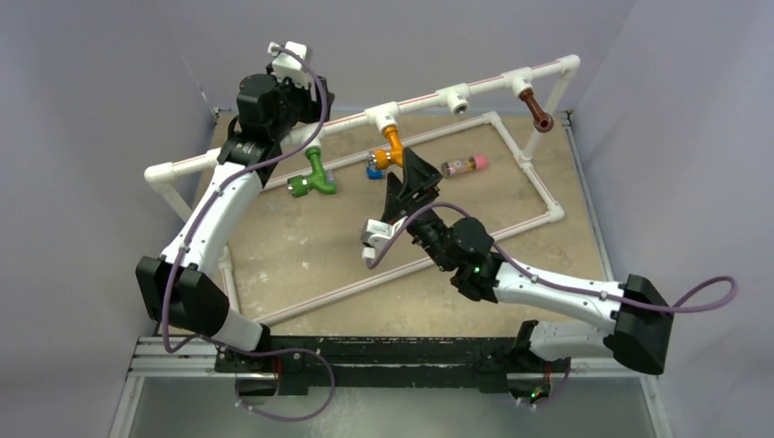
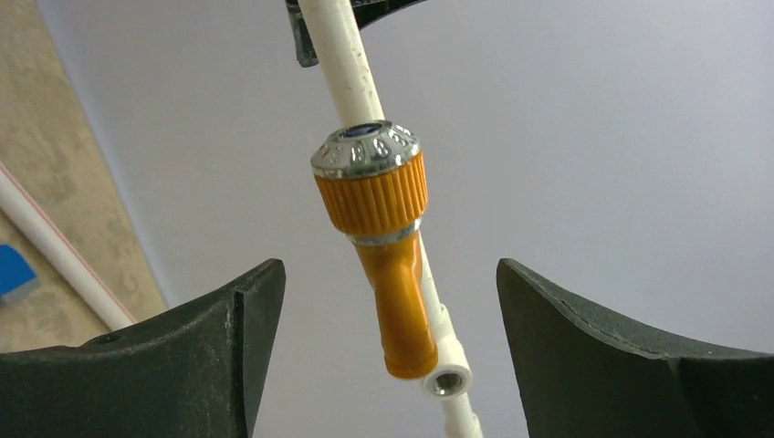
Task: Install the water faucets
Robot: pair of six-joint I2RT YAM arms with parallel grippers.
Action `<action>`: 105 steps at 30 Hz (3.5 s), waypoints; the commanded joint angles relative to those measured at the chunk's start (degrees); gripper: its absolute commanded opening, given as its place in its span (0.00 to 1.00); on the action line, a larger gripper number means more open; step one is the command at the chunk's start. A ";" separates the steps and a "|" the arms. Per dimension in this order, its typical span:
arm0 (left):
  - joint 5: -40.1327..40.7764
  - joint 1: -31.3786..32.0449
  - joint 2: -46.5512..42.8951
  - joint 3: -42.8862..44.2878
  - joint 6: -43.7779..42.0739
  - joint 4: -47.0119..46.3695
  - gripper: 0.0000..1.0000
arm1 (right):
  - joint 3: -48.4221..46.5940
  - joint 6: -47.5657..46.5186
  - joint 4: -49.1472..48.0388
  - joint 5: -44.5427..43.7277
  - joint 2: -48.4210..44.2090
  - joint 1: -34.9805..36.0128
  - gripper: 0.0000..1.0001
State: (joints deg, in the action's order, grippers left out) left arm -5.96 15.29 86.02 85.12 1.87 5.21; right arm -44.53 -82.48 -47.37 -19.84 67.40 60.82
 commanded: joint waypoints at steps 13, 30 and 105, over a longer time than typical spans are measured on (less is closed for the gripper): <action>-2.29 2.10 4.29 -4.02 -0.49 9.28 0.66 | -7.77 -4.14 -19.53 -7.21 11.48 0.53 0.55; -2.31 2.03 4.42 -4.00 -0.47 9.35 0.66 | -6.19 57.16 -21.92 -11.18 10.50 0.50 0.00; -3.20 2.29 4.02 -4.00 -0.21 9.31 0.66 | -10.75 98.75 -8.98 -27.96 7.84 -3.01 0.44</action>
State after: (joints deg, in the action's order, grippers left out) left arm -5.85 15.46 86.02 85.17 1.91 5.21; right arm -52.60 18.98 -52.10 -45.54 75.70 58.43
